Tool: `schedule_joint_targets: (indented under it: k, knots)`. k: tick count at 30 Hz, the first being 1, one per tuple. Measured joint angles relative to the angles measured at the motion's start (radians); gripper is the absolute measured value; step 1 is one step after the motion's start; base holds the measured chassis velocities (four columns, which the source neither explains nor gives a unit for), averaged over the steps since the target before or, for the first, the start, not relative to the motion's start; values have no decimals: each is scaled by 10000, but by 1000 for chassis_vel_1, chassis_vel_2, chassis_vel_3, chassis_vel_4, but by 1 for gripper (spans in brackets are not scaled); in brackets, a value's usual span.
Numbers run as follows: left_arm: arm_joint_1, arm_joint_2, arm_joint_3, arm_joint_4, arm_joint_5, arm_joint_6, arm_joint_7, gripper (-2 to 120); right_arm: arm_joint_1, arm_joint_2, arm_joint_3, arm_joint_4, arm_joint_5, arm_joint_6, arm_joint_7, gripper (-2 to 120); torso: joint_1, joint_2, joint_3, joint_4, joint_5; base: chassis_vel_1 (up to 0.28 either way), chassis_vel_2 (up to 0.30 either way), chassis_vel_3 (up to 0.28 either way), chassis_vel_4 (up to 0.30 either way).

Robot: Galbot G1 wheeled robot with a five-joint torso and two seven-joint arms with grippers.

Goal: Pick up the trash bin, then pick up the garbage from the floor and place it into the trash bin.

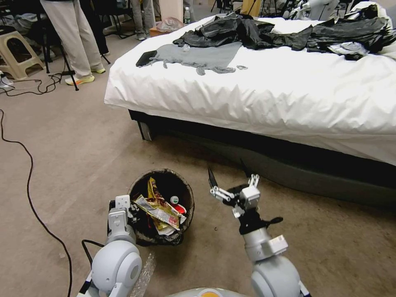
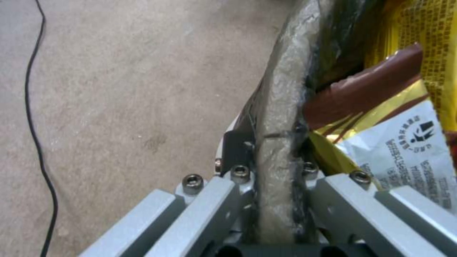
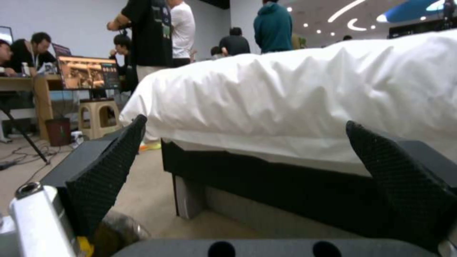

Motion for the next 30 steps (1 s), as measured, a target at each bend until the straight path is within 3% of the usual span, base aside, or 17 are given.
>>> schedule_joint_targets:
  k: [10, 30]
  knots:
    - [59, -3, -75, -149, -8, -3, 18, 0, -91, 282, -78, -691, -189, 310, 89, 100, -1, 0, 1, 0, 0, 0, 0, 0, 0]
    - [41, 52, -122, -336, -78, 31, 24, 0, 287, 131, -42, -748, -84, 162, 174, 100, -1, 0, 0, -1, 0, 51, 64, 63, 58]
